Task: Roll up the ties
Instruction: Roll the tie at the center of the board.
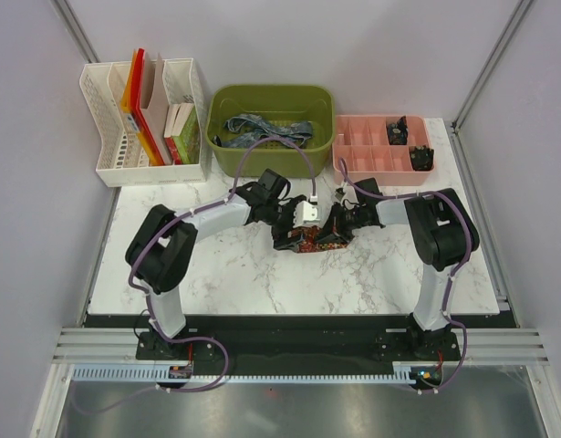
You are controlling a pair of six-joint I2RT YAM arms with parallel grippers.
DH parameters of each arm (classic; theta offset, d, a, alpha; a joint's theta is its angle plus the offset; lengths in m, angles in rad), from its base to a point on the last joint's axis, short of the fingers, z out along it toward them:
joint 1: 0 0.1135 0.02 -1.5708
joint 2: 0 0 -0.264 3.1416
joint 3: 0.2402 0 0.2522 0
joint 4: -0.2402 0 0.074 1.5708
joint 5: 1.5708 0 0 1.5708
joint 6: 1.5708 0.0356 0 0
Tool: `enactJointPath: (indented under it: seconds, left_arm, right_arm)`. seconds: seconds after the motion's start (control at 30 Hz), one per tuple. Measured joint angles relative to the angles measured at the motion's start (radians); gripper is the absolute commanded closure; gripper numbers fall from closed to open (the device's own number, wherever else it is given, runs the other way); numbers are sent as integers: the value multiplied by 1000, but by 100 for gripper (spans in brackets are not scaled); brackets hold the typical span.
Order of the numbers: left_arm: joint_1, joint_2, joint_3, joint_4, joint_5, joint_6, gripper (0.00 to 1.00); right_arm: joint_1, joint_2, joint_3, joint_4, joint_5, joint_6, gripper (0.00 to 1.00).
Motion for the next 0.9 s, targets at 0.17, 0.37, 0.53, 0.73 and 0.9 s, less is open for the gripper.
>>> enactJointPath:
  seconds: [0.17,0.37,0.53,0.73,0.9]
  left_arm:
    - [-9,23,0,7,0,-5,29]
    - [-22,35,34,6,0,-12,32]
    - [-47,79,105,2,-1,-39,34]
    - [-78,174,196,-56,-4,-66,42]
    - [-85,209,231,-108,-23,-68,49]
  right_arm:
    - [0,9,0,14,-14,10,100]
    - [2,11,0,19,-16,17,100]
    - [12,11,0,30,-11,25,100]
    - [14,11,0,34,-11,30,100]
    - [14,11,0,35,-14,30,93]
